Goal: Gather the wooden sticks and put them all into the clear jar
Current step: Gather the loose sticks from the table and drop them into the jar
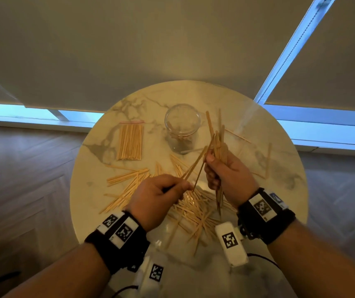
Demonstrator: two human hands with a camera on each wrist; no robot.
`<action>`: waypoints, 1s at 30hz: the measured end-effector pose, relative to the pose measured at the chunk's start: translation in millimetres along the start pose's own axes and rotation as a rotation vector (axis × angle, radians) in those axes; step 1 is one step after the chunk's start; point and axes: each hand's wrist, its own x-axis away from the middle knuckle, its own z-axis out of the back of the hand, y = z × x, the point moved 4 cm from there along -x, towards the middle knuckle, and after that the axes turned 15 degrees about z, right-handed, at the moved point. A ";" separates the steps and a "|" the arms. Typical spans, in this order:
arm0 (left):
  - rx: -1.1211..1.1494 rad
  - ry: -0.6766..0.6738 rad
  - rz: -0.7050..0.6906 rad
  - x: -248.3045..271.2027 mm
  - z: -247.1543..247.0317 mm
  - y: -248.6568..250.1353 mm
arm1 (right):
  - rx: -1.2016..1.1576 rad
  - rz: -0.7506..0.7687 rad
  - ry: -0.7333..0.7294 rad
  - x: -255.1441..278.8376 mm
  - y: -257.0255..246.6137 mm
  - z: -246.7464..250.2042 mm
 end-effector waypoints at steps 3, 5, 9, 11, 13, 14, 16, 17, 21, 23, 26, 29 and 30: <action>-0.083 0.036 0.014 -12.4 -6.9 16.3 | -0.065 -0.003 -0.047 2.1 -1.4 -10.6; -0.133 0.025 0.003 -16.9 -10.1 22.0 | -0.147 -0.014 -0.042 1.7 -2.1 -12.1; -0.135 -0.029 0.031 -20.3 -13.7 24.8 | -0.249 -0.049 -0.048 2.2 -2.6 -10.9; -0.164 -0.058 0.025 -19.6 -17.7 26.0 | -0.151 -0.039 -0.024 2.6 -2.0 -9.8; -0.183 -0.062 0.034 -19.5 -20.8 24.4 | 0.008 -0.002 -0.010 2.0 -1.4 -8.9; -0.160 -0.051 0.046 -20.1 -21.3 22.6 | 0.052 0.018 0.002 0.2 -2.4 -8.5; -0.009 -0.019 0.105 -24.1 -21.9 14.9 | 0.043 0.042 0.060 -5.4 -7.5 -5.9; 0.104 -0.019 0.164 -26.0 -23.4 9.8 | 0.014 0.050 0.090 -9.2 -11.9 -4.2; 0.588 -0.136 0.443 -26.8 -38.8 -1.1 | -0.179 0.134 0.133 -28.7 -45.7 -2.4; 0.757 -0.188 0.443 -27.0 -39.7 9.2 | -0.268 0.186 0.067 -34.7 -66.4 -4.6; 0.891 -0.218 0.295 -38.6 -19.6 44.9 | -0.277 0.182 -0.069 -38.9 -84.0 -10.9; 0.980 -0.261 0.164 -45.4 3.6 80.5 | -0.182 0.149 -0.148 -35.2 -79.1 -17.7; 0.991 -0.262 0.123 -46.2 9.0 89.3 | -0.142 0.134 -0.156 -33.1 -75.3 -20.2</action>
